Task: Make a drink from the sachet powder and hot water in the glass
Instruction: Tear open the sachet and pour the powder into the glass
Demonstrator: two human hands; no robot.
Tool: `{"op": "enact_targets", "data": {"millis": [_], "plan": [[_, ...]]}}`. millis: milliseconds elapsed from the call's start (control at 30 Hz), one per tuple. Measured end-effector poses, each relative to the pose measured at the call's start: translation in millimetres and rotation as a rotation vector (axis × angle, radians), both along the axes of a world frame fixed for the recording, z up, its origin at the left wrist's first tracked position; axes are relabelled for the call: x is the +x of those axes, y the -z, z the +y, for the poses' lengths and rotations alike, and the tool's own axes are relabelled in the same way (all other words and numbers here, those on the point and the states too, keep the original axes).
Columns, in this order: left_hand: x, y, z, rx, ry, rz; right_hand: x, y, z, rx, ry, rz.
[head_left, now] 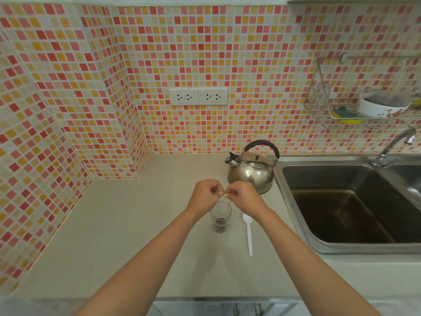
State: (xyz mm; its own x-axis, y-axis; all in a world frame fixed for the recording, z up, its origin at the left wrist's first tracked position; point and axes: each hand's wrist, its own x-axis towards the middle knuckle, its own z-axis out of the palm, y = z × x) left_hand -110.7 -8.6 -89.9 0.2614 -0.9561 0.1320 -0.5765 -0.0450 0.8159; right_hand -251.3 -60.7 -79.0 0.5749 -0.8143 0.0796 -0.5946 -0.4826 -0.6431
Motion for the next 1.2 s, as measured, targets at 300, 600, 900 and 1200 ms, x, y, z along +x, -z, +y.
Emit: {"op": "enact_targets", "data": {"millis": [300,600,900,1200], "plan": [[19.8,8.8,30.0,0.265,-0.108,0.460,9.2,0.9,14.6,0.353,0.273,-0.340],[69.1,39.5,78.2,0.320,-0.383,0.650,75.4,46.1,69.8,0.682,0.412,-0.351],[78.2,83.3,72.5,0.414,-0.521,0.324,101.2,95.7,73.5,0.502,0.431,-0.087],[74.3,101.7,65.2,0.467,-0.458,0.027,109.1,113.7,76.1,0.170,0.284,0.338]]}}
